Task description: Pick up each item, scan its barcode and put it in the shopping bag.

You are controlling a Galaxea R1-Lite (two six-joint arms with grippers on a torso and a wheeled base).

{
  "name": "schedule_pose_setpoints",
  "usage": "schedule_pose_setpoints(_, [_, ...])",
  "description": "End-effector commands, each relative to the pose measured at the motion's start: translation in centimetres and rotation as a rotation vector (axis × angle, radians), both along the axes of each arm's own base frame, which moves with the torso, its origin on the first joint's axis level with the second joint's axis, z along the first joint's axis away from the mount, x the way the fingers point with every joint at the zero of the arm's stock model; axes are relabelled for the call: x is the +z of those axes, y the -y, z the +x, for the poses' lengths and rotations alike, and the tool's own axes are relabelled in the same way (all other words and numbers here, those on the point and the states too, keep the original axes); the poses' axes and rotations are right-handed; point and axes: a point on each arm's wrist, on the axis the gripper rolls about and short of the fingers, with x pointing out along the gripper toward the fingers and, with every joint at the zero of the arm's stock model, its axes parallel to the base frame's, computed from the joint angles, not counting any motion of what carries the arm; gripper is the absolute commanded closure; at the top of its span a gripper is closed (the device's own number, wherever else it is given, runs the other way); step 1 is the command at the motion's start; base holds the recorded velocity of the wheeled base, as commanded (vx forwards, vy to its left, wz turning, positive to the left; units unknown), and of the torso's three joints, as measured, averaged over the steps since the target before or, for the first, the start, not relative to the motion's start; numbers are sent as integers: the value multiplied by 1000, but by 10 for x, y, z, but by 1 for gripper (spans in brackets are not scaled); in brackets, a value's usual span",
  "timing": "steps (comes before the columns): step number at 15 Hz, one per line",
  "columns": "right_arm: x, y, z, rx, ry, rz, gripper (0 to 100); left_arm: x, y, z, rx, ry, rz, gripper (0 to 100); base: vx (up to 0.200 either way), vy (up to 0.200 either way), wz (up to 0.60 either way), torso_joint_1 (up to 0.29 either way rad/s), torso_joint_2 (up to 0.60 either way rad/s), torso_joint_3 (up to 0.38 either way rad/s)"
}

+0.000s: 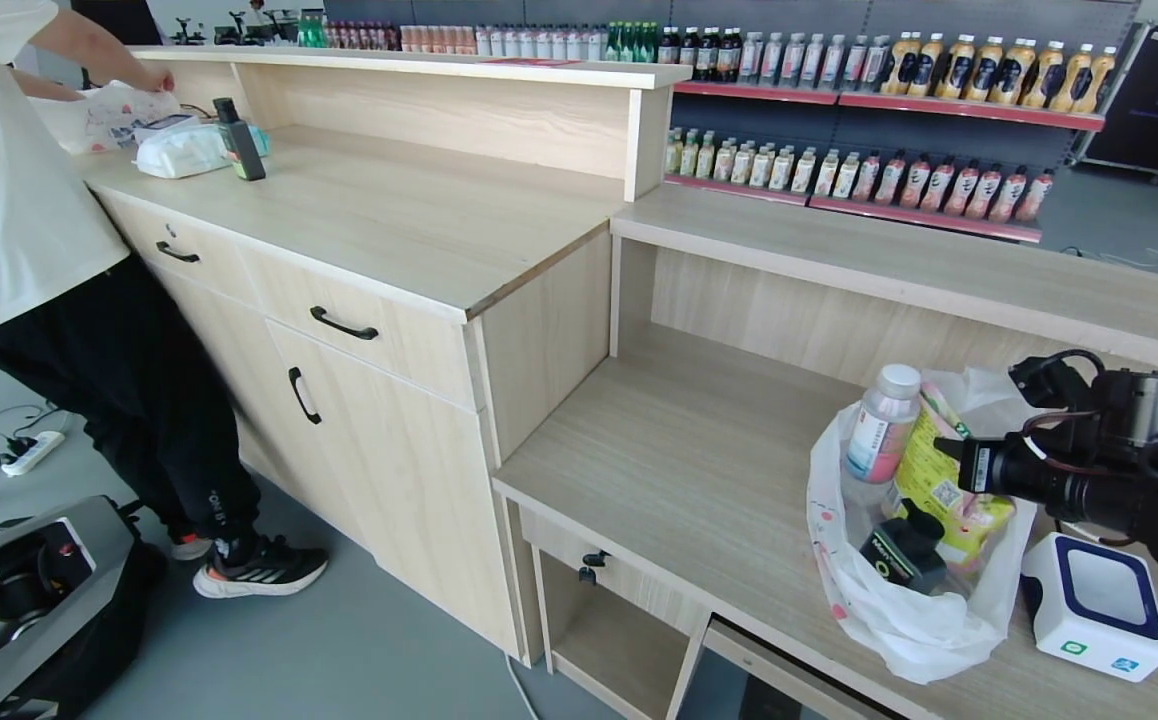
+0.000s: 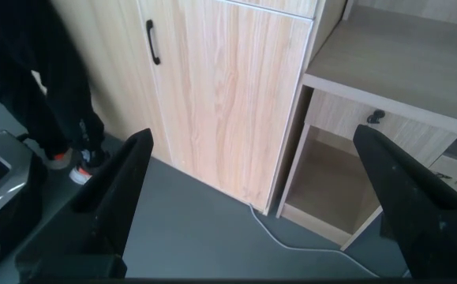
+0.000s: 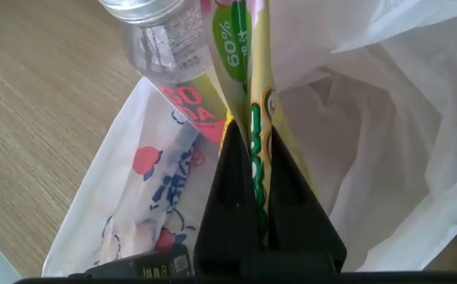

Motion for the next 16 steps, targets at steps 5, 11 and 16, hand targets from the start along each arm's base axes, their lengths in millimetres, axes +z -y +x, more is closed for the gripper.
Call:
schedule_pose_setpoints(5, [-1,-1,-3,2,-6,1,0,0,0,0,0,-1,0,0,0,0,0,0,0,0])
schedule_pose_setpoints(11, [37,-8,-24,13,63,-11,0,0,0,0,0,-1,0,0,0,0,0,0,0,0])
schedule_pose_setpoints(16, [117,-14,-99,3,236,-117,0,0,0,0,0,-1,0,0,0,0,0,0,0,0])
